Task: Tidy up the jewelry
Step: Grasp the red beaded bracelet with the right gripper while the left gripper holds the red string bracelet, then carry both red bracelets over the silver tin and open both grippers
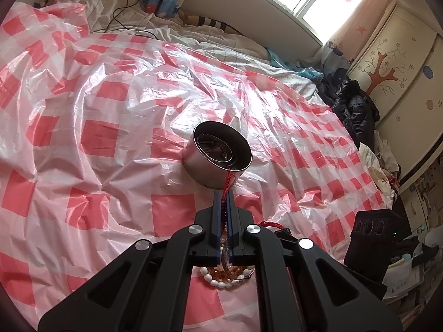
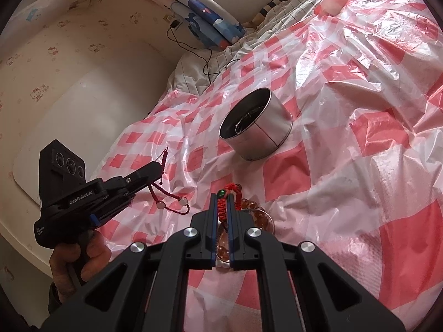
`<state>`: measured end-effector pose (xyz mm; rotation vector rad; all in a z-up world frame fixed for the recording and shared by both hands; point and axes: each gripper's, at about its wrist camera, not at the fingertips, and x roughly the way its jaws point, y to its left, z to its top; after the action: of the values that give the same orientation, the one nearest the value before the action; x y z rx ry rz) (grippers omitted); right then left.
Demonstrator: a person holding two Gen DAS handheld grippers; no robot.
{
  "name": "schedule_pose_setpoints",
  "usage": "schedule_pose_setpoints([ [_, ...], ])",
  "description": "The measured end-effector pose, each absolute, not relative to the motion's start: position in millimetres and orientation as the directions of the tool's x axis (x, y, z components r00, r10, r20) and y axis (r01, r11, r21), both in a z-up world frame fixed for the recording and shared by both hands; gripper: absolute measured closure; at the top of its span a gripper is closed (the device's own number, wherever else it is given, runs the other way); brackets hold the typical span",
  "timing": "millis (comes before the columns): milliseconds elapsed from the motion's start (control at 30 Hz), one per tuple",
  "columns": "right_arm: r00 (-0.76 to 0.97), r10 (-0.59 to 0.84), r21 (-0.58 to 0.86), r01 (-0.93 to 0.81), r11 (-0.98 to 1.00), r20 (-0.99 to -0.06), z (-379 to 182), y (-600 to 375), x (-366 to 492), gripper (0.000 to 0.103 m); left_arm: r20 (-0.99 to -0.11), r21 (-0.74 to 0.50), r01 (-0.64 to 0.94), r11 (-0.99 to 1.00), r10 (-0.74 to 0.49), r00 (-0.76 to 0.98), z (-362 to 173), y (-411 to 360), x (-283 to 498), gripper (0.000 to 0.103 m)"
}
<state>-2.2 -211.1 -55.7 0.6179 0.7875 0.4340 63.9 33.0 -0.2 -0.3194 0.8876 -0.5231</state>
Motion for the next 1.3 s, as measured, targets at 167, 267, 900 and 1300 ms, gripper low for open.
schedule_pose_setpoints([
  [167, 0.633, 0.577, 0.659, -0.137, 0.740, -0.516, -55.8, -210.9, -2.3, 0.096, -0.650, -0.471, 0.300, 0.830, -0.556, 0.518, -0.6, 33.4, 63.8, 0.100],
  [267, 0.635, 0.577, 0.660, -0.137, 0.739, -0.514, -55.6, -210.5, -2.6, 0.096, -0.650, -0.470, 0.300, 0.830, -0.556, 0.518, -0.6, 33.4, 63.7, 0.100],
  [900, 0.652, 0.618, 0.695, -0.189, 0.694, -0.440, -26.7, -213.8, 8.1, 0.096, -0.627, -0.508, 0.294, 0.810, -0.582, 0.519, 0.5, 34.5, 77.8, 0.100],
  [1300, 0.664, 0.595, 0.652, -0.208, 0.729, -0.453, 2.2, -224.2, 81.0, 0.096, -0.611, -0.498, 0.324, 0.804, -0.591, 0.527, 8.3, -0.7, 127.1, 0.100],
])
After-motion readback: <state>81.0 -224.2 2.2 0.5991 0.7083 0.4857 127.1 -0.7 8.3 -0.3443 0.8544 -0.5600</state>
